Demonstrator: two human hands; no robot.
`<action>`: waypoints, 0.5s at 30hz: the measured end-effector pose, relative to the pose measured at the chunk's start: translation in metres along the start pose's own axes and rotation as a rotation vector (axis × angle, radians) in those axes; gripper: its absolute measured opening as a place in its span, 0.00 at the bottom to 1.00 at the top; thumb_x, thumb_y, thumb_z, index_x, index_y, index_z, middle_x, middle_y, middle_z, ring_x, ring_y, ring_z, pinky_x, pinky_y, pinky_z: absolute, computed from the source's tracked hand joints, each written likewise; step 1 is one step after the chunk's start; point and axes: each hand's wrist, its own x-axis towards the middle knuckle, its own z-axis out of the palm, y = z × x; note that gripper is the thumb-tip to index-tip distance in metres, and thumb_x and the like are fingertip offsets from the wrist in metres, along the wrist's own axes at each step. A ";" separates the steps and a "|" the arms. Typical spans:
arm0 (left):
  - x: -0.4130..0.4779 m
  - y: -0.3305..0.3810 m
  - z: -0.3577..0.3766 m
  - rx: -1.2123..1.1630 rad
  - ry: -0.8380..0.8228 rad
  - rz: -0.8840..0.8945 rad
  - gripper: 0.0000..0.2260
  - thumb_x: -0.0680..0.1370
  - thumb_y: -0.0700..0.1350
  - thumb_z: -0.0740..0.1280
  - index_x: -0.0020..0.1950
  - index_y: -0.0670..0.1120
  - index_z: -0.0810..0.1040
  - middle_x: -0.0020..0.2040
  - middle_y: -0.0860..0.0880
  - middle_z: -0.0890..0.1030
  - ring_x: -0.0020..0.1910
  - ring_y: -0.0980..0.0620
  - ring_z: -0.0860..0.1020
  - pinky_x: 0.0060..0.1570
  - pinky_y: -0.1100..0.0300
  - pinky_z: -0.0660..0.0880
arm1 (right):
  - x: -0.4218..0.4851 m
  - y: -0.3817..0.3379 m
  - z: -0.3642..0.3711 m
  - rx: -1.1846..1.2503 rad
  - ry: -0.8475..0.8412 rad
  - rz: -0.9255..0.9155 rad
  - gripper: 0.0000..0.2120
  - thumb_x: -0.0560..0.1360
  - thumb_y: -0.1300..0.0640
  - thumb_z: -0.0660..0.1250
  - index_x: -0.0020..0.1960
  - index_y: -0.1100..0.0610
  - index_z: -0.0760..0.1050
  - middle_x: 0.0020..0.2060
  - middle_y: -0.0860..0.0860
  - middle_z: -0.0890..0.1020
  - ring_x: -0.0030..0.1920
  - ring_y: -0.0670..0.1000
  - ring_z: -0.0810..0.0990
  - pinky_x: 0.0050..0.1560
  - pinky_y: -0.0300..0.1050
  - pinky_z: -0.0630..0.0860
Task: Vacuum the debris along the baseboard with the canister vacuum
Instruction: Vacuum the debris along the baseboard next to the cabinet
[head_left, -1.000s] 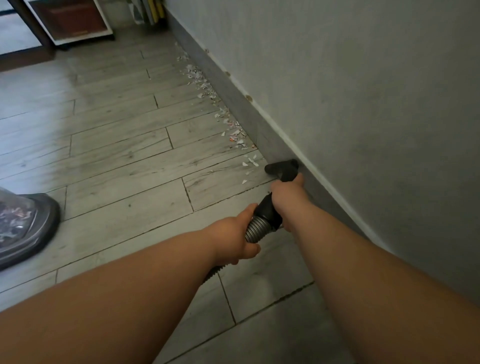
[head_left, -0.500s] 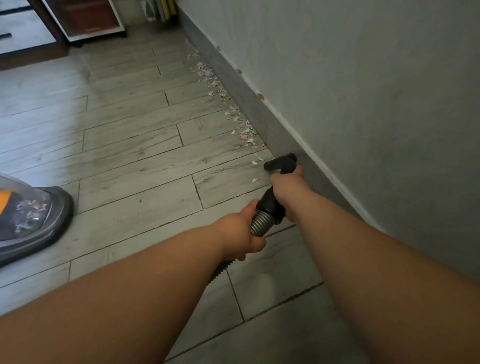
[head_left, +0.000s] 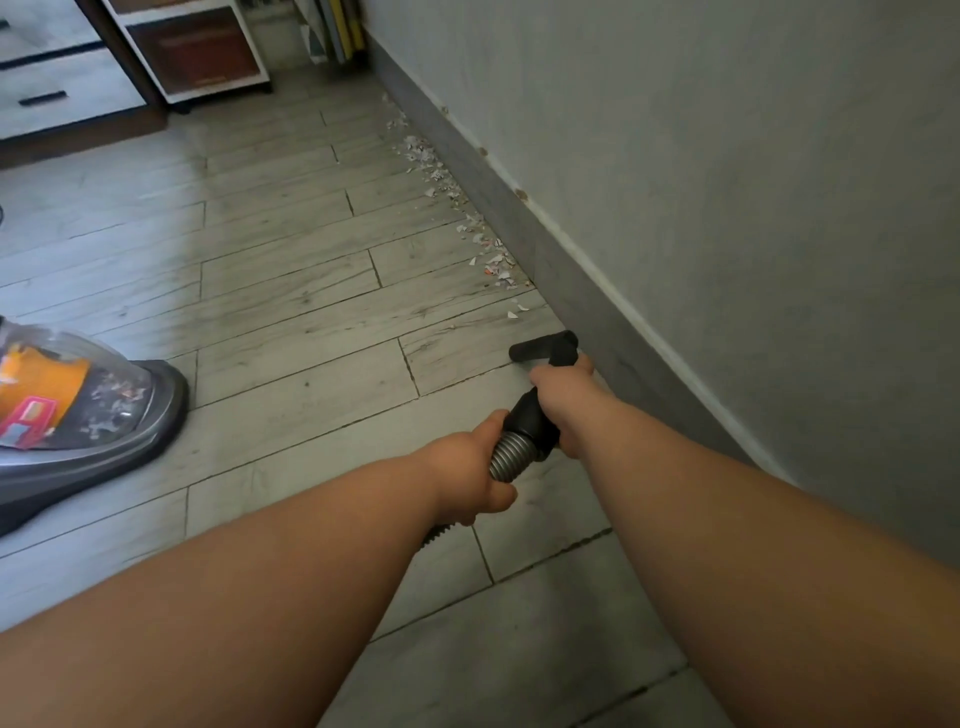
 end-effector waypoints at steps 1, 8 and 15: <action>-0.003 0.000 0.000 0.006 0.010 -0.008 0.38 0.76 0.47 0.67 0.76 0.58 0.46 0.53 0.45 0.76 0.37 0.49 0.80 0.40 0.56 0.80 | -0.001 0.001 0.002 0.013 -0.013 0.001 0.34 0.80 0.57 0.60 0.78 0.46 0.46 0.48 0.58 0.73 0.52 0.60 0.77 0.58 0.62 0.76; -0.028 0.010 -0.018 0.046 0.046 -0.035 0.36 0.75 0.47 0.68 0.75 0.58 0.50 0.53 0.46 0.76 0.40 0.47 0.82 0.41 0.54 0.82 | -0.014 -0.005 0.000 0.089 -0.099 0.024 0.32 0.78 0.56 0.63 0.77 0.47 0.50 0.57 0.61 0.75 0.53 0.63 0.78 0.55 0.66 0.78; -0.028 0.026 -0.037 0.143 0.108 0.051 0.36 0.75 0.47 0.68 0.75 0.60 0.50 0.48 0.47 0.78 0.42 0.46 0.82 0.45 0.51 0.81 | -0.017 -0.015 -0.017 0.251 -0.042 -0.002 0.31 0.78 0.56 0.63 0.75 0.46 0.52 0.49 0.58 0.76 0.52 0.62 0.79 0.55 0.66 0.77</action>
